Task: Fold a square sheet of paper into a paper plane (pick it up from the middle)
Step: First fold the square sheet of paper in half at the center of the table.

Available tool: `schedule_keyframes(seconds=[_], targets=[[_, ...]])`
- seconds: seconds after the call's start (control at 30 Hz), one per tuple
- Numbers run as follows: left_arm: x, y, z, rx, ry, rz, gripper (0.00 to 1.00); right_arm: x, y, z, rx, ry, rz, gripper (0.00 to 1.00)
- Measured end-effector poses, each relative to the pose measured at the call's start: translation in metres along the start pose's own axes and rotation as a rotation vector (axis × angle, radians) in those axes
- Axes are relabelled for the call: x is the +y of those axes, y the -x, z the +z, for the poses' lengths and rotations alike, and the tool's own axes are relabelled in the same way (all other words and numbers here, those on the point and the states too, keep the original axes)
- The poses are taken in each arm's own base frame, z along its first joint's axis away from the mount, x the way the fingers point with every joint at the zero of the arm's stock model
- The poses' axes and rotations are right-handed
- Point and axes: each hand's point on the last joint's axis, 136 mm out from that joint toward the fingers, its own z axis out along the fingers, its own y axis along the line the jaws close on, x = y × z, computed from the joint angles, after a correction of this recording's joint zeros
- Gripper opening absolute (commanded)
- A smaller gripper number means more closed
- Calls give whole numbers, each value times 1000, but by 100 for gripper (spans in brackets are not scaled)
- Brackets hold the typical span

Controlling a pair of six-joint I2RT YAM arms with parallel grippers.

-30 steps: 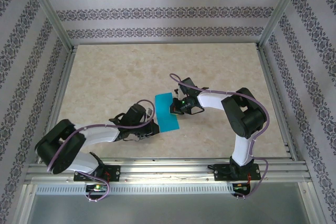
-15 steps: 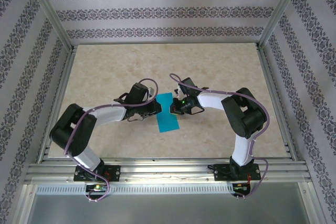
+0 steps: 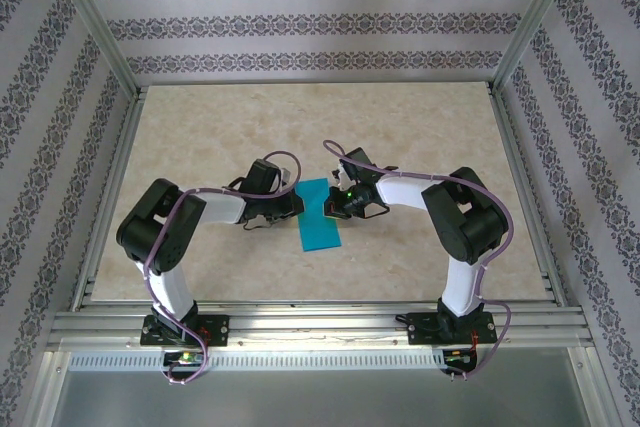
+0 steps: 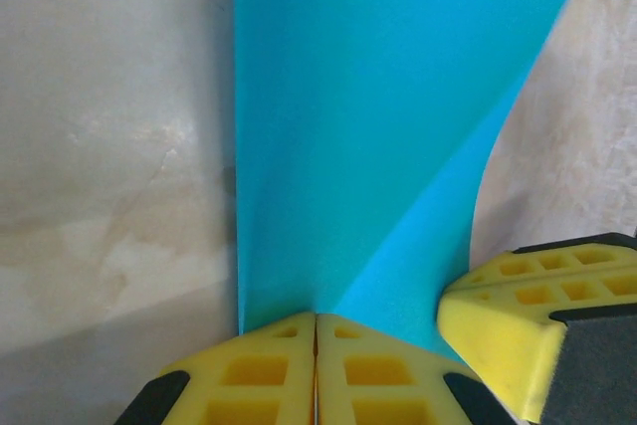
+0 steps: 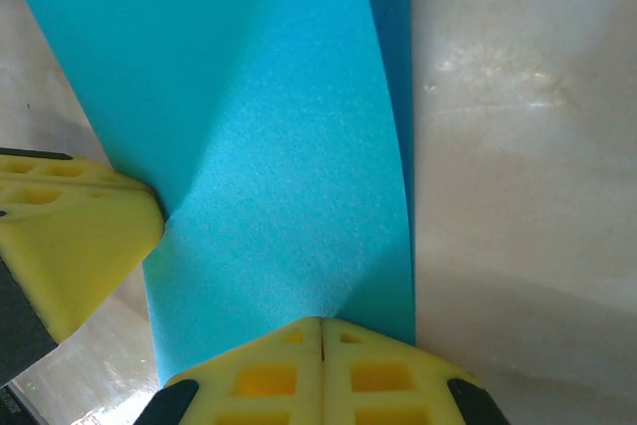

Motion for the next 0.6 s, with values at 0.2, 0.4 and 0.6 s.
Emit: schedule_keyframes(seconds=[0.2, 0.4, 0.6], targets=[[-1, 2, -4, 9, -21, -28, 12, 0, 0, 0, 1, -1, -2, 0], [-21, 23, -9, -9, -50, -21, 13, 0, 0, 0, 2, -1, -2, 0], [-32, 44, -4, -29, -70, -13, 13, 0, -1, 0, 4, -3, -1, 0]])
